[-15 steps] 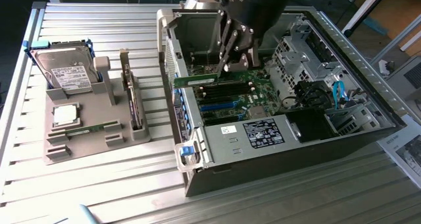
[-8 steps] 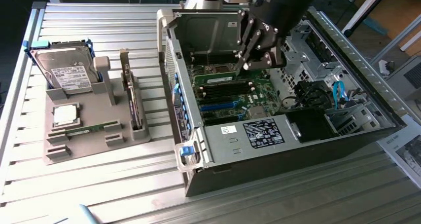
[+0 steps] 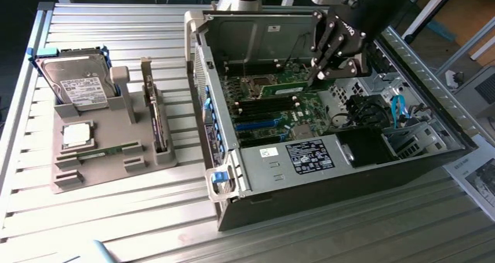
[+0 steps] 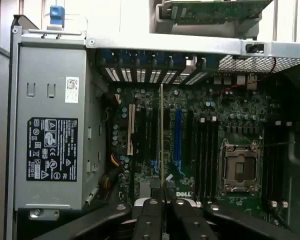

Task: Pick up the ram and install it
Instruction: 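Pick up the ram and move it above insertion slot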

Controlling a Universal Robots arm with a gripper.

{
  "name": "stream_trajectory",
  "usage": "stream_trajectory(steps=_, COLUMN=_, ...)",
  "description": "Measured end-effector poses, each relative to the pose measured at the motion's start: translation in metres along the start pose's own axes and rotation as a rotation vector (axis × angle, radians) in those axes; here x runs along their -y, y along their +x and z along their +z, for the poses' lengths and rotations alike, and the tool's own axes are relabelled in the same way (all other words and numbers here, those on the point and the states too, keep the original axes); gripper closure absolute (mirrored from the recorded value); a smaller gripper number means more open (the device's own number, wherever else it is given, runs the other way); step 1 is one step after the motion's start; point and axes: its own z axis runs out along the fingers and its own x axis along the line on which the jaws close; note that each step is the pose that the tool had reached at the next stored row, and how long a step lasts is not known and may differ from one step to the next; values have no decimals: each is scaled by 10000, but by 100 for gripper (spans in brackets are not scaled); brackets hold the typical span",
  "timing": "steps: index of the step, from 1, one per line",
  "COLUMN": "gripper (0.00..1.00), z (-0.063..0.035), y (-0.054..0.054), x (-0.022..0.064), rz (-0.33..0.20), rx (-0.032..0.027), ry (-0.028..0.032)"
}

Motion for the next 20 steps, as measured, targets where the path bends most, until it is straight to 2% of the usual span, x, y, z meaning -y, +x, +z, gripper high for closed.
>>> stream_trajectory(steps=4, gripper=88, z=-6, y=6, x=166, rz=0, rx=3, ry=1)
stream_trajectory(steps=13, gripper=88, z=-7, y=6, x=175, rz=0, rx=3, ry=1)
stream_trajectory(steps=20, gripper=88, z=21, y=-285, x=186, rz=0, rx=4, ry=1)
